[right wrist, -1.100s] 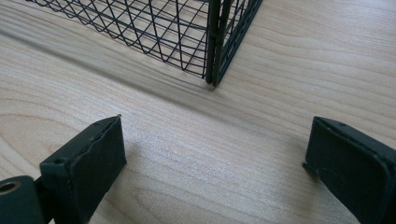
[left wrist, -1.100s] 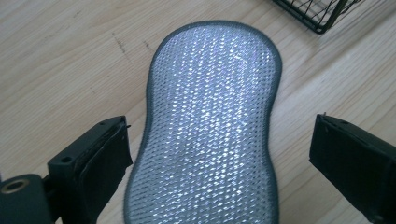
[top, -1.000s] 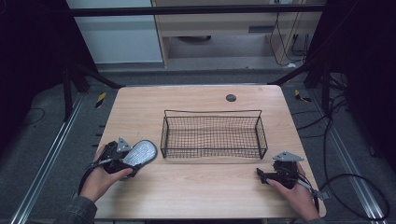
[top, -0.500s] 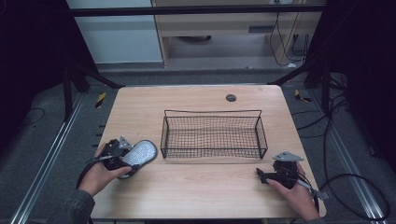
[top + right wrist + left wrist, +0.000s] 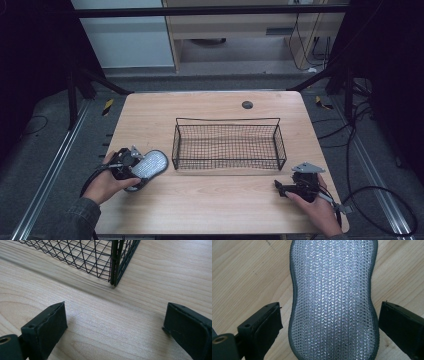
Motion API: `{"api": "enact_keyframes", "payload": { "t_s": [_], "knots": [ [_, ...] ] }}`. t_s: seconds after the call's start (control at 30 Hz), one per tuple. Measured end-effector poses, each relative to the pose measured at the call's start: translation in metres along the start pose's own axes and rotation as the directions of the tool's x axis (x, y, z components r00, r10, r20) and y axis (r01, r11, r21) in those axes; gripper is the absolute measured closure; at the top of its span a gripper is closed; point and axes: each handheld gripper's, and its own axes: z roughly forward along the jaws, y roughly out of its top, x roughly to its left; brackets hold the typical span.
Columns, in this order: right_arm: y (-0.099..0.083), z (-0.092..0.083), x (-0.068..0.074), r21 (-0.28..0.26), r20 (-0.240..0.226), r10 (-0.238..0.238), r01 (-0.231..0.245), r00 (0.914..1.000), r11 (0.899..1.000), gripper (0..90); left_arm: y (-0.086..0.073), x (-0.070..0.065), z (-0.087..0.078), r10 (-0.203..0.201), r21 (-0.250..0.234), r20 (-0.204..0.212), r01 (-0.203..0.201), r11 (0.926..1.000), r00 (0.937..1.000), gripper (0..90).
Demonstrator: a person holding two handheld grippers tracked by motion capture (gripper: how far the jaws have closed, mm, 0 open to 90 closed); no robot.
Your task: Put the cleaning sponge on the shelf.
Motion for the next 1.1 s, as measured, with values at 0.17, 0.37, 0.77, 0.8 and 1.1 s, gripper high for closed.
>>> {"api": "enact_keyframes", "payload": {
  "t_s": [0.17, 0.37, 0.77, 0.8, 1.1],
  "knots": [
    [0.000, -0.001, 0.001, 0.005, -0.006, 0.015, -0.015, 0.9999, 1.000, 4.8, 0.005, 0.004, -0.002, 0.004, 0.012, 0.000, -0.004, 0.9999, 1.0000, 3.9],
    [0.000, 0.000, 0.000, -0.001, 0.002, -0.004, 0.004, 1.0000, 1.000, 4.8, 0.016, 0.001, 0.000, 0.030, 0.034, 0.026, -0.031, 0.9989, 0.9992, 3.9],
    [0.000, -0.001, 0.001, 0.005, -0.006, 0.012, -0.012, 0.9999, 1.000, 4.7, 0.033, -0.003, 0.018, 0.050, 0.082, 0.043, -0.054, 0.9952, 0.9978, 4.0],
    [0.000, 0.000, 0.000, 0.004, -0.006, 0.011, -0.011, 0.9999, 1.000, 4.7, 0.033, -0.003, 0.019, 0.051, 0.086, 0.042, -0.054, 0.9948, 0.9978, 4.0],
    [0.000, 0.000, 0.000, 0.004, -0.006, 0.010, -0.010, 0.9999, 1.000, 4.7, 0.031, 0.003, 0.024, 0.010, 0.085, 0.073, -0.016, 0.9963, 0.9973, 4.1]
  ]
}}
